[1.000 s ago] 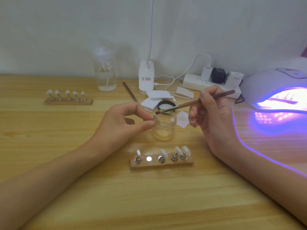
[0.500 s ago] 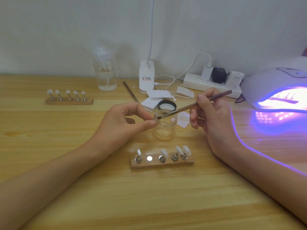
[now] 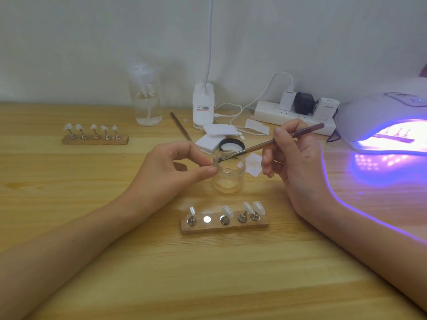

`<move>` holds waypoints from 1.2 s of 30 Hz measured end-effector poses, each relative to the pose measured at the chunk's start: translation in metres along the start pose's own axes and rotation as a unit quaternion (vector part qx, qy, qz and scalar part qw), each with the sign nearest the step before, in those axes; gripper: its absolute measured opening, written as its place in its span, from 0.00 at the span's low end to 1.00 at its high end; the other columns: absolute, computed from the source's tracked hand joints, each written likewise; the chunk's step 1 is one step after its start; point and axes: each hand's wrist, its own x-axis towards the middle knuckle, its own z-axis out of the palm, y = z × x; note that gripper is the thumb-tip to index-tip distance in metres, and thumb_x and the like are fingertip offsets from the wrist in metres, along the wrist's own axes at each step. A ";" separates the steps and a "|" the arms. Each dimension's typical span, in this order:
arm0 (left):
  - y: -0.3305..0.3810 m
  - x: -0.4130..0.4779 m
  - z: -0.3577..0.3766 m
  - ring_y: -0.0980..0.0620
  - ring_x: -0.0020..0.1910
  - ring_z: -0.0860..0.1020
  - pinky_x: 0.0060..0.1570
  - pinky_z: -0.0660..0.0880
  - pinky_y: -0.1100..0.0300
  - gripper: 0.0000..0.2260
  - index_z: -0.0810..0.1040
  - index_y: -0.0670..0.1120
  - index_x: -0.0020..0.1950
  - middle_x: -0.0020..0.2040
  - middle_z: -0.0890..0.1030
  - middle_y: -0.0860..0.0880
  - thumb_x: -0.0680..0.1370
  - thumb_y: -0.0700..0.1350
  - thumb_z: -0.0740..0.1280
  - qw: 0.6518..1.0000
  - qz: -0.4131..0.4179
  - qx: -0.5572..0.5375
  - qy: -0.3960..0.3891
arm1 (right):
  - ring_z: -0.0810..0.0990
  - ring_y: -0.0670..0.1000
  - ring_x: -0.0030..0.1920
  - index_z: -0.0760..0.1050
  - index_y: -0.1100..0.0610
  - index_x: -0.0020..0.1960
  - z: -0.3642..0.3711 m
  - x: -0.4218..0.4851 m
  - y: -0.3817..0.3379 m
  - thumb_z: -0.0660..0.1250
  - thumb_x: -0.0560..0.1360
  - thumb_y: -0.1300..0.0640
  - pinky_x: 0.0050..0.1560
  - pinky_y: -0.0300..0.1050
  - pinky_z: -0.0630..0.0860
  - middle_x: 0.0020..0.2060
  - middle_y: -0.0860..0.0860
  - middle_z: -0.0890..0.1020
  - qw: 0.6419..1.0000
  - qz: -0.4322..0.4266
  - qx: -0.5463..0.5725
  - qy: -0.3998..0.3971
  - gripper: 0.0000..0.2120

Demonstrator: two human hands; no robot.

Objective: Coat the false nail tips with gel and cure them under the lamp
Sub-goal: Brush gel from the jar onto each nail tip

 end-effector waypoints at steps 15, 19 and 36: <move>-0.005 0.003 -0.002 0.55 0.26 0.66 0.29 0.64 0.62 0.06 0.80 0.49 0.41 0.46 0.82 0.47 0.70 0.49 0.74 0.999 0.043 0.006 -0.015 | 0.74 0.50 0.25 0.66 0.54 0.44 -0.001 0.002 0.001 0.60 0.82 0.56 0.26 0.38 0.71 0.27 0.52 0.77 0.999 0.015 0.039 -0.026 0.09; -0.004 0.003 -0.001 0.56 0.24 0.65 0.28 0.64 0.65 0.06 0.79 0.48 0.41 0.45 0.81 0.45 0.70 0.49 0.74 0.999 0.050 0.003 -0.016 | 0.73 0.50 0.24 0.66 0.54 0.44 -0.003 0.002 0.002 0.60 0.83 0.58 0.26 0.39 0.71 0.26 0.51 0.77 0.999 0.017 0.027 0.008 0.09; -0.006 0.003 -0.002 0.53 0.25 0.64 0.28 0.64 0.66 0.07 0.79 0.50 0.40 0.42 0.79 0.36 0.73 0.43 0.75 0.997 0.071 0.025 -0.009 | 0.74 0.51 0.25 0.66 0.54 0.44 -0.002 0.002 0.003 0.60 0.83 0.56 0.26 0.39 0.72 0.27 0.52 0.77 0.999 0.020 0.027 -0.017 0.09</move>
